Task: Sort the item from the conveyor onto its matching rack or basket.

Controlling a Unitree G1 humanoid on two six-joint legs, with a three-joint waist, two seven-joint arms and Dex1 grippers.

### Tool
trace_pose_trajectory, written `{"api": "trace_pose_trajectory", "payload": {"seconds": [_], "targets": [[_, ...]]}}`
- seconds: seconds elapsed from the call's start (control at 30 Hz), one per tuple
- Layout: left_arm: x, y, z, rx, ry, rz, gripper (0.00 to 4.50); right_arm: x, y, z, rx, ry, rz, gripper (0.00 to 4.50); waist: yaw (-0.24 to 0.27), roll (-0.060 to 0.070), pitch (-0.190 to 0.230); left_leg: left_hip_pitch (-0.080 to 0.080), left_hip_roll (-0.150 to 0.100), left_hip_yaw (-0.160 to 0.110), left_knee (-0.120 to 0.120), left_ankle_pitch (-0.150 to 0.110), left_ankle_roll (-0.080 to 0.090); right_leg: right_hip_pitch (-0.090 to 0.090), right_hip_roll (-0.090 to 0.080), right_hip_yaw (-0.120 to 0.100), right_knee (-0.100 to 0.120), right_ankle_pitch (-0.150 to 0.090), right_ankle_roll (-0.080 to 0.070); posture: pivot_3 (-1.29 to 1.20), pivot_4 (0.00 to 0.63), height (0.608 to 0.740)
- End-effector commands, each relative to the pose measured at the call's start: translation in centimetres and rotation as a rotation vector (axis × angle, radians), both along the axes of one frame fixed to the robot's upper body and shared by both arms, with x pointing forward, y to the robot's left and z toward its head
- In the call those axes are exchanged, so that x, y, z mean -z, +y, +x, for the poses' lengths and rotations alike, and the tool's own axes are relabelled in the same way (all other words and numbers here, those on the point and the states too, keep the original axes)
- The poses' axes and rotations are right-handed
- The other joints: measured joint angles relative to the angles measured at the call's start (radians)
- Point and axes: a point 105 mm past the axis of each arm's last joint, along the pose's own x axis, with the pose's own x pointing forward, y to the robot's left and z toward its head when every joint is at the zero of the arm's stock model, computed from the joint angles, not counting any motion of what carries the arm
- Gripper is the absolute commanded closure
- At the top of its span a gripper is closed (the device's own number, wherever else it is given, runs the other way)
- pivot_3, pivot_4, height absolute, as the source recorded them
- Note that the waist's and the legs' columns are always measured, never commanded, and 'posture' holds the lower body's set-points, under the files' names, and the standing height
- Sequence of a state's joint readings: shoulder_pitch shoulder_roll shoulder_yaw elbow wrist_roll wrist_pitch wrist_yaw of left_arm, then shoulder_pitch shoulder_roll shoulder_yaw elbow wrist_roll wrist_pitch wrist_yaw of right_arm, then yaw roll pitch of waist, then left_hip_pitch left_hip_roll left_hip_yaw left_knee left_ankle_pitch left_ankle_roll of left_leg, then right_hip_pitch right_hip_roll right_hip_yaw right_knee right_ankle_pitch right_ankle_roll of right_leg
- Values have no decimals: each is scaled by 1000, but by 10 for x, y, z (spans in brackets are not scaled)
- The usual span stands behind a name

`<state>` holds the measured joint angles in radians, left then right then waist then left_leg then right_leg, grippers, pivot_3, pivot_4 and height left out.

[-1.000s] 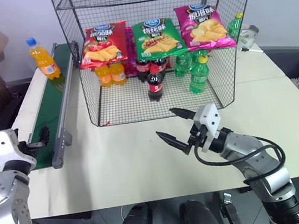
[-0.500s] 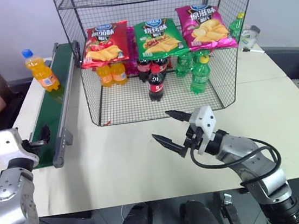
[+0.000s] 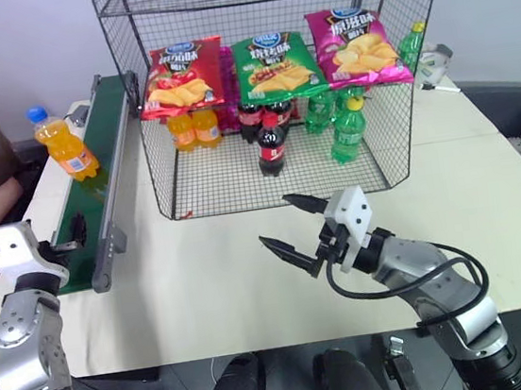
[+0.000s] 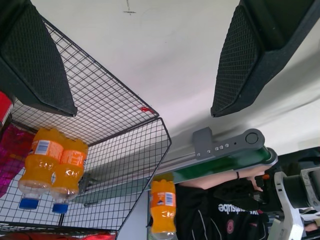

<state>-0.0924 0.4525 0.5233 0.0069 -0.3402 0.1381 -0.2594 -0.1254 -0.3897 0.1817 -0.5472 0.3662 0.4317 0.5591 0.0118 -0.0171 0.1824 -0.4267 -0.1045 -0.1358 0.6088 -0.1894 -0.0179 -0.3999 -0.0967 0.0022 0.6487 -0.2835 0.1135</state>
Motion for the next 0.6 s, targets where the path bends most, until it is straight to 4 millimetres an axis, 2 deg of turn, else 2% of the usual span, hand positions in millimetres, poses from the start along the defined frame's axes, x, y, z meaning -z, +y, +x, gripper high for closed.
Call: {"api": "trace_pose_trajectory", "payload": {"seconds": [0.03, 0.6], "targets": [[-12, 3, -2, -8, -48, 18, 26, -16, 6, -7, -28, -60, 26, 0, 0, 0, 0, 0, 0, 0, 0, 0, 0, 0, 0, 0, 0, 0, 0, 0, 150, 740], [-14, 8, -3, -31, -65, 17, 26, -21, 7, -9, -26, -66, 28, 0, 0, 0, 0, 0, 0, 0, 0, 0, 0, 0, 0, 0, 0, 0, 0, 0, 150, 740]]}}
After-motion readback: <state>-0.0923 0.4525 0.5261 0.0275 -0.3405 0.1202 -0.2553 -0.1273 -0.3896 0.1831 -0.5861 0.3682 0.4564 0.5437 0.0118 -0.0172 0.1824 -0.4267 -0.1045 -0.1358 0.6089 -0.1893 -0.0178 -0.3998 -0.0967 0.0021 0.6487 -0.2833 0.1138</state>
